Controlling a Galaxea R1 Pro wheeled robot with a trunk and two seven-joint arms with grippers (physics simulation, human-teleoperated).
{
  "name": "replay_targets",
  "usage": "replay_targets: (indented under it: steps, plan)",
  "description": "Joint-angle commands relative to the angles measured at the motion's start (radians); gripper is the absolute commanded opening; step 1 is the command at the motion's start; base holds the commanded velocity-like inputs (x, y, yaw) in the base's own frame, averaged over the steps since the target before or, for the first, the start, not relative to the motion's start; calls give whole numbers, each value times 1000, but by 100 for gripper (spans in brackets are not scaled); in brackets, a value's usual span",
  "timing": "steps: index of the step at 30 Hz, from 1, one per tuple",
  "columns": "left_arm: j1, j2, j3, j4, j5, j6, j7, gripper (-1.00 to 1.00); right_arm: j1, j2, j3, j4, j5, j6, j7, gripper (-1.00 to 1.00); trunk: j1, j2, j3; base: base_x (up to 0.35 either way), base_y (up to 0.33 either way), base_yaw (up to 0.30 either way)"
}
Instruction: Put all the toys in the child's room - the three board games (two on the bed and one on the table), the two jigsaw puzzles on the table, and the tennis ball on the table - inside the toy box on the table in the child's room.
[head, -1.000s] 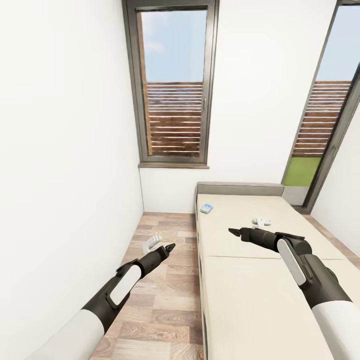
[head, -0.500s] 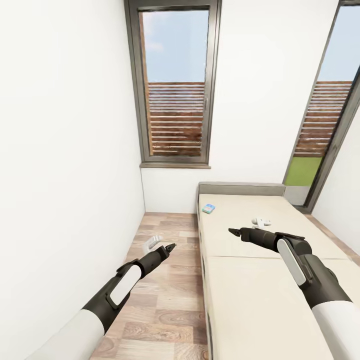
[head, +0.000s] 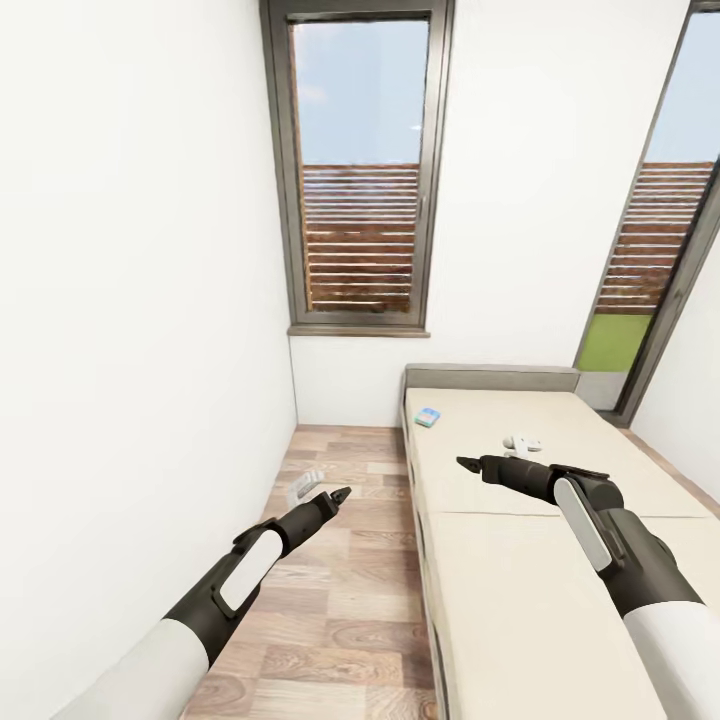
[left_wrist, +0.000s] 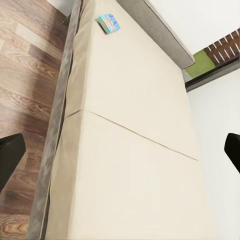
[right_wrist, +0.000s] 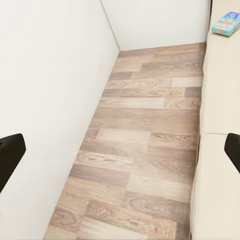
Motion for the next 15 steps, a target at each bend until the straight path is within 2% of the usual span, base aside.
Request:
replay_targets:
  steps: [1,15]
  plan:
    - [-1,0,0,0,6,3,-1,100,-1,-1,1,-1,1,4,2,100,1,-2,-2,0,69,0]
    - [-1,0,1,0,6,3,-1,100,-1,-1,1,-1,1,4,2,100,1,-2,-2,0,26,0]
